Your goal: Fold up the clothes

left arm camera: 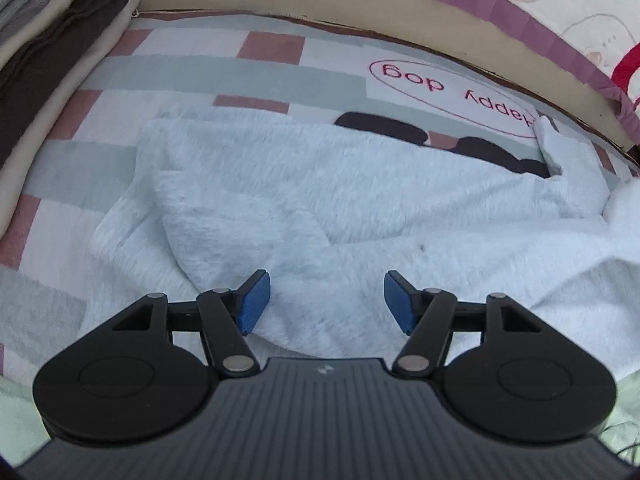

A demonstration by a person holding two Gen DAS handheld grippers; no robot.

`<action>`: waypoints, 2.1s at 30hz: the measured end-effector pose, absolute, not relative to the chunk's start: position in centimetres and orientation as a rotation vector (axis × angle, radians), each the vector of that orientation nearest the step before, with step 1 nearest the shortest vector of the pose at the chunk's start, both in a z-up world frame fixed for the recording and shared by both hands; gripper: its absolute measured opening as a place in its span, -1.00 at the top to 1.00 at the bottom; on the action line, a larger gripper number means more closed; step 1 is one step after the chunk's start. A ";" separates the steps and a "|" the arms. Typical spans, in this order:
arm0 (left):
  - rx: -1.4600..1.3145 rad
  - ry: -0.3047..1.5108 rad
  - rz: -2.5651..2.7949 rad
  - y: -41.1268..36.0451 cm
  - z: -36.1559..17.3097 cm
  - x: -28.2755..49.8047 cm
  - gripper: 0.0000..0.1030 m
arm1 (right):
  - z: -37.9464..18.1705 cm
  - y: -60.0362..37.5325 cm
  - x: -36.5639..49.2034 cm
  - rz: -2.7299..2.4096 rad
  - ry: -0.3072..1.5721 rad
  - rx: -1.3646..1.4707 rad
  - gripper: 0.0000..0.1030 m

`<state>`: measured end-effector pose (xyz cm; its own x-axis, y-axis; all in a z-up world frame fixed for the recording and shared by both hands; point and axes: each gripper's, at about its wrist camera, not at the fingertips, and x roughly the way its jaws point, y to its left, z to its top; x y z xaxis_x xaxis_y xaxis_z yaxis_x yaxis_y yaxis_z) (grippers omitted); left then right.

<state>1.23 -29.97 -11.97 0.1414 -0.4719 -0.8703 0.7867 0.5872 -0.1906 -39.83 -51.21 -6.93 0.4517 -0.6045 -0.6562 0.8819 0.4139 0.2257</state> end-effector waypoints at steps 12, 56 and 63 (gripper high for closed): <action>0.527 1.061 -0.947 -30.7 -13.5 0.0 -0.52 | -10.8 -52.1 -40.7 -0.900 0.409 0.871 0.66; -0.058 0.549 -0.867 -1.0 8.1 -5.7 0.98 | 15.1 -35.9 -51.6 -0.481 0.062 0.749 0.91; -0.025 0.610 -0.811 -4.2 5.4 -3.6 0.97 | 10.5 -39.3 -50.2 -0.552 0.074 0.855 0.91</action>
<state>-3.56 -4.19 5.37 0.5280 -0.6856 -0.5012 0.6717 0.6982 -0.2476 -50.25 -39.30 10.53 0.8579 -0.4322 -0.2780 0.4902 0.5258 0.6951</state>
